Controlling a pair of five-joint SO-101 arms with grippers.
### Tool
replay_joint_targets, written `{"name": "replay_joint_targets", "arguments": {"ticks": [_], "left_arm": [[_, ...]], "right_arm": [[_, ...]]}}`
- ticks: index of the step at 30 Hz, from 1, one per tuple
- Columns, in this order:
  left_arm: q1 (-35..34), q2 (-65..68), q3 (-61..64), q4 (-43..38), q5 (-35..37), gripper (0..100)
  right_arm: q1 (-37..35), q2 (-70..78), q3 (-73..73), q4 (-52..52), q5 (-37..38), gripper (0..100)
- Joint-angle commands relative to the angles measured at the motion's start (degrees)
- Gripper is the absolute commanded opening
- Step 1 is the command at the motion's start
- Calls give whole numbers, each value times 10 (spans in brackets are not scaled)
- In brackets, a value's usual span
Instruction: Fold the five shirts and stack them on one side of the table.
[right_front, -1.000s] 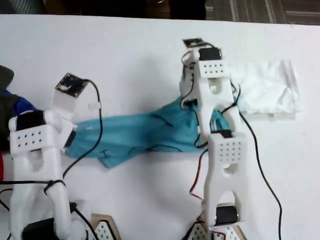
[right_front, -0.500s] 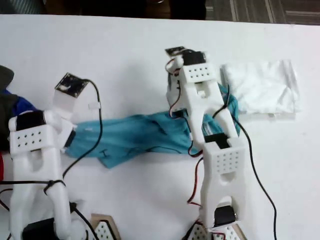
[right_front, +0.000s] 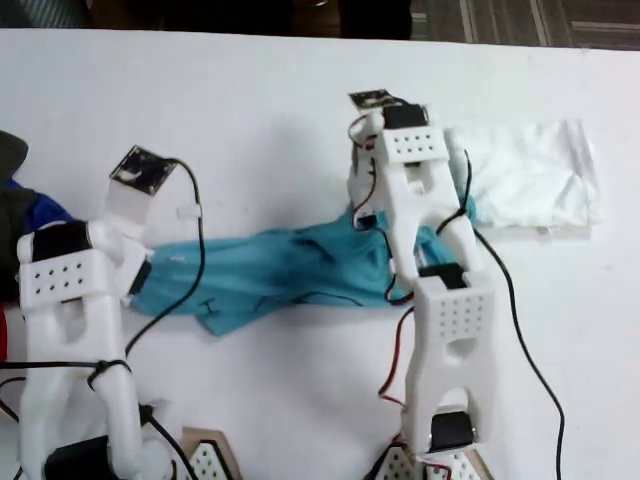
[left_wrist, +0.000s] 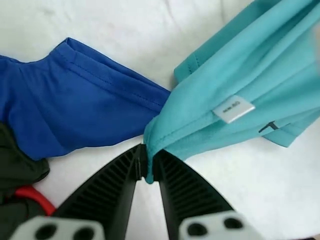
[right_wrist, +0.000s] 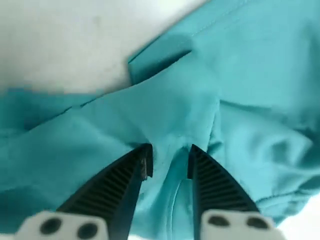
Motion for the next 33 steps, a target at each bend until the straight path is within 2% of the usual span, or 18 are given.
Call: {"name": "replay_joint_targets", "arguments": {"ticks": [1, 16, 33], "left_arm": [[-5, -7, -21, 1, -4, 26], [-4, -7, -23, 0, -5, 26], [-7, -7, -23, 0, -6, 26]], "right_arm": [[15, 15, -14, -18, 2, 123], [27, 3, -96, 34, 6, 123], [33, 86, -86, 33, 6, 124]]}}
